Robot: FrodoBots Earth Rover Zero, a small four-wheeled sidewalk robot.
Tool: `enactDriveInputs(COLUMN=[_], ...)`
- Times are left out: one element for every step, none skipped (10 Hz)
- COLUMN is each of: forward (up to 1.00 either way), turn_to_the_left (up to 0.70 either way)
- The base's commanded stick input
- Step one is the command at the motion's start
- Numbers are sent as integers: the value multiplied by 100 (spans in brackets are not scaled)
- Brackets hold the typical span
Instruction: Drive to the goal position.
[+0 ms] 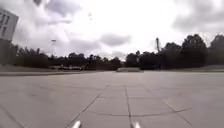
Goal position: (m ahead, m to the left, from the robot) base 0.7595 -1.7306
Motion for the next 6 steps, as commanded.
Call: enactDriveInputs(forward=[70,70,70,70,70,70], turn_to_the_left=[0,-1,-3,-11,-21,-28])
